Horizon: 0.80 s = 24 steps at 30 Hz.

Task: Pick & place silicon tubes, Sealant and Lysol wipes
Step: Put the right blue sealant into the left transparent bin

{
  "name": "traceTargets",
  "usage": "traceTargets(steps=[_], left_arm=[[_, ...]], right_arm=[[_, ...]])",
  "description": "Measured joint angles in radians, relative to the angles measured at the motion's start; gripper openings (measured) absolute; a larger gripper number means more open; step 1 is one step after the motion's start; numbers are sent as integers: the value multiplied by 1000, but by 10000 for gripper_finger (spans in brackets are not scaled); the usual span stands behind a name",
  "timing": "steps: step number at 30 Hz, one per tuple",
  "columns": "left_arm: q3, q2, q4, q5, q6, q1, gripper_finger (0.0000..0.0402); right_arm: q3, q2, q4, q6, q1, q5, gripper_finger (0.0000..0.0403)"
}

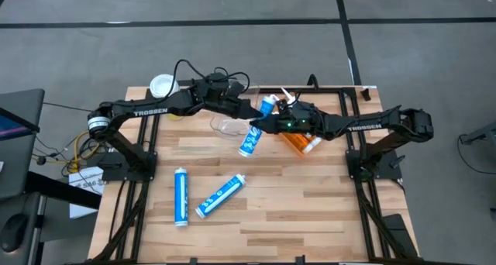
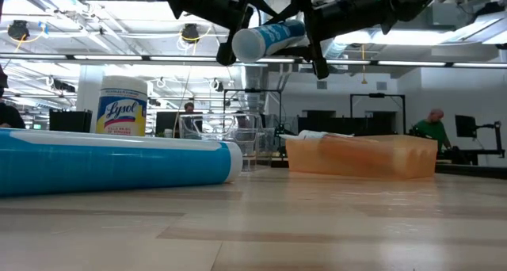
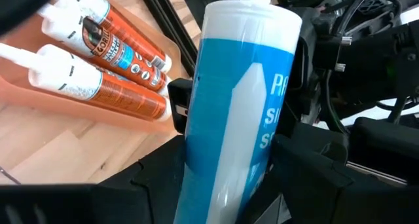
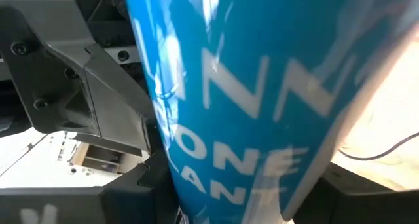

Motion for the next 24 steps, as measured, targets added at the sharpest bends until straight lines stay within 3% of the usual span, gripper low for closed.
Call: traceTargets(steps=[9, 19, 24], left_arm=[[2, 0, -5, -3, 33, 0, 223], [4, -1, -4, -2, 71, -1, 300], [5, -2, -13, 83, 130, 1, 322]], right_arm=[[0, 1, -3, 0, 1, 2, 199], [-1, 3, -11, 3, 2, -2, 199], [-1, 3, -10, 3, 6, -49, 199]])
